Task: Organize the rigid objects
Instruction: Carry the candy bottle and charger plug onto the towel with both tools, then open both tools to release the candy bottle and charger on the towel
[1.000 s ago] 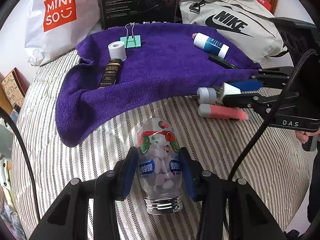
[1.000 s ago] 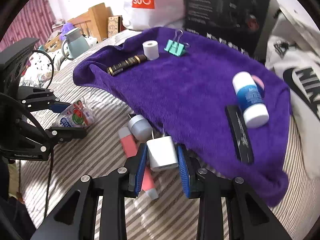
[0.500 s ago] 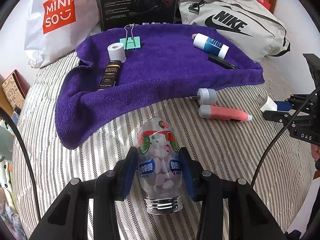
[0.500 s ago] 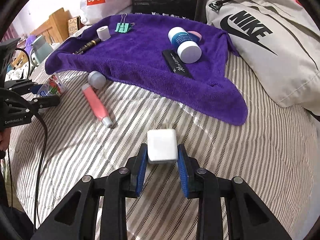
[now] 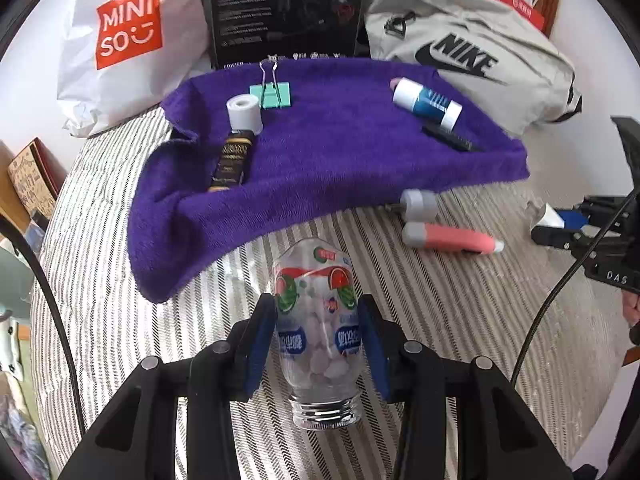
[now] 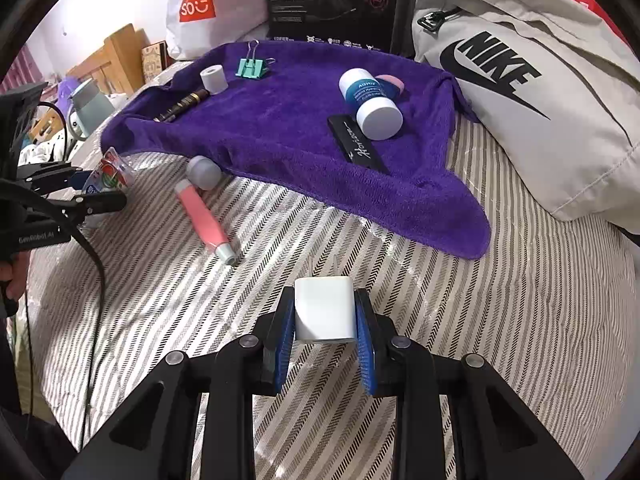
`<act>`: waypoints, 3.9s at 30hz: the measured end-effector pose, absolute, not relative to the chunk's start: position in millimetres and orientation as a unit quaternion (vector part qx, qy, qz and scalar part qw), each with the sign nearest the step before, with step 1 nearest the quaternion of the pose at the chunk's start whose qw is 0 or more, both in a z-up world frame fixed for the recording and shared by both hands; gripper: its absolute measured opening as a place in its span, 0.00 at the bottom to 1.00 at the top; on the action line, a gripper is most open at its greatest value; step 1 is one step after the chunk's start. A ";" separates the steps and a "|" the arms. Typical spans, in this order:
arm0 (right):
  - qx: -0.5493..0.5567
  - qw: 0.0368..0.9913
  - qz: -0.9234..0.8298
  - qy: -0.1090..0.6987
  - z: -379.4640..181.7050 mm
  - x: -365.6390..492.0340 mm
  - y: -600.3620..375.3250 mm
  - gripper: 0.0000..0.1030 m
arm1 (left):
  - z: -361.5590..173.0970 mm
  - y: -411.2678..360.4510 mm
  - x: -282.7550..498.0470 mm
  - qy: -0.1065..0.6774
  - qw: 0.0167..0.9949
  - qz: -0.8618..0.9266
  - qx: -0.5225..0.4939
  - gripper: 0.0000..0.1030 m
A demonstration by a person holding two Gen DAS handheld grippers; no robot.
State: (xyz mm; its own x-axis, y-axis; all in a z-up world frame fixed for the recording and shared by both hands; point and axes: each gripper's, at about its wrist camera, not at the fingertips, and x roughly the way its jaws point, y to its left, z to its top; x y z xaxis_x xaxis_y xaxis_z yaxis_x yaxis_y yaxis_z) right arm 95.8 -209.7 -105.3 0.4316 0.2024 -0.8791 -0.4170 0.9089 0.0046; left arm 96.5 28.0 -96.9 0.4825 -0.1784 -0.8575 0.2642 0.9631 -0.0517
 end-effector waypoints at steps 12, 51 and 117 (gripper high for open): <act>-0.109 0.835 0.204 0.498 -100.4 99.3 -204.0 0.27 | -100.8 20.4 101.8 0.503 0.852 -0.127 0.067 0.39; -0.101 0.840 0.254 0.468 -60.2 141.2 -182.8 0.27 | -57.6 15.8 127.1 0.474 0.867 -0.130 0.085 0.38; -0.122 0.838 0.208 0.489 -64.7 182.0 -174.9 0.95 | -63.8 16.7 180.8 0.466 0.872 -0.126 0.077 0.83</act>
